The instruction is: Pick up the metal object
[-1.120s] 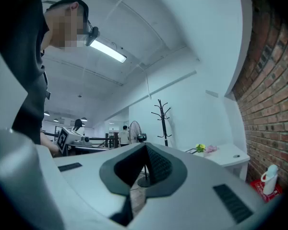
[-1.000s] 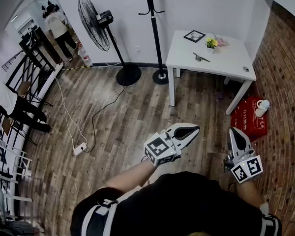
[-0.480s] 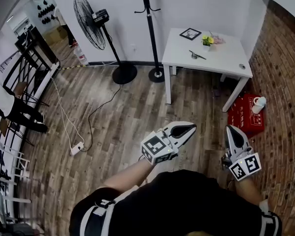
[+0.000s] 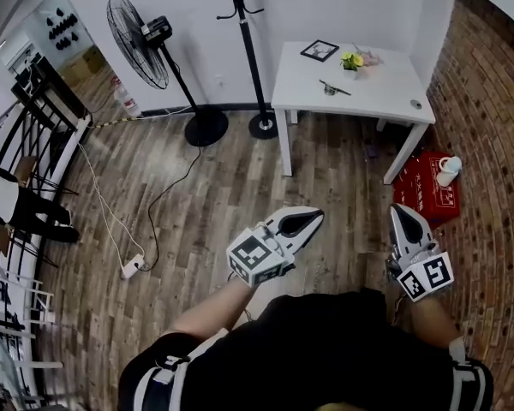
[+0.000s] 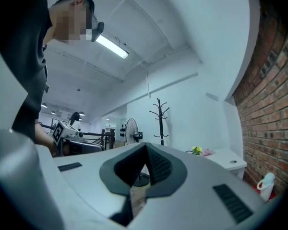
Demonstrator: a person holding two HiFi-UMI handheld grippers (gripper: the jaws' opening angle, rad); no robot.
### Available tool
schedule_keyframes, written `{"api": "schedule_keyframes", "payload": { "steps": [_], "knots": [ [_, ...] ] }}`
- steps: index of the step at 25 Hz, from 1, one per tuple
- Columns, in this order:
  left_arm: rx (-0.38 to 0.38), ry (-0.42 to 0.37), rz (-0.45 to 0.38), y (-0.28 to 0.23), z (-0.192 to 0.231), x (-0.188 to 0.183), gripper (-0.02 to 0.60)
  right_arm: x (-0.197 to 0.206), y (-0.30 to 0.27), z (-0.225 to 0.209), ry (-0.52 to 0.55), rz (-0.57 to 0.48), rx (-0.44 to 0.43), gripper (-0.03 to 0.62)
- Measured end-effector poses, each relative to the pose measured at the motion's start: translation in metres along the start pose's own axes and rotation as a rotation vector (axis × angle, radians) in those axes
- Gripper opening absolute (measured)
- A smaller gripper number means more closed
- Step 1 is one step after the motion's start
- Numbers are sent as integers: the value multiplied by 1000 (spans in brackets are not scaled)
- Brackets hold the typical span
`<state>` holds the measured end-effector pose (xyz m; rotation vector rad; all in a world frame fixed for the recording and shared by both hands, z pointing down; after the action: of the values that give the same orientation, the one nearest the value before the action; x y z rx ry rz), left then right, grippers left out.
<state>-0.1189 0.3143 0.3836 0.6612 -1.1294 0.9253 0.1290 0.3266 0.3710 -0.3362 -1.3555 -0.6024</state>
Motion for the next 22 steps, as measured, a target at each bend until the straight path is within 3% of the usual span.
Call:
{"api": "schedule_keyframes", "payload": {
  "steps": [5,10,16,22],
  "knots": [
    [-3,12,16,-13,28,-3,8,6,-19,-23,18,12,23,-5],
    [18,23,33,-61,66,-7,8,29,-45,-64,3,16,45,-5],
    [-6,23,44,-137,127,-23,8,67,-97,-145,-38,10,50,-5],
    [-48,-6,22,-211,193,-62,8,76,-170,-233,5,-24,-17,-3]
  ]
}}
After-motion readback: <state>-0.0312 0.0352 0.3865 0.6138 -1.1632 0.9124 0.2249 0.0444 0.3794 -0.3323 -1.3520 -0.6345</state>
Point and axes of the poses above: the fingertips, and each gripper's own axes: y backward along the fingers, z to its left, x out of its underside, the point moved 7 cm from there along y, backward along the fingers, and after that the axes turned 14 degrees about y, right-handed, at the moved point
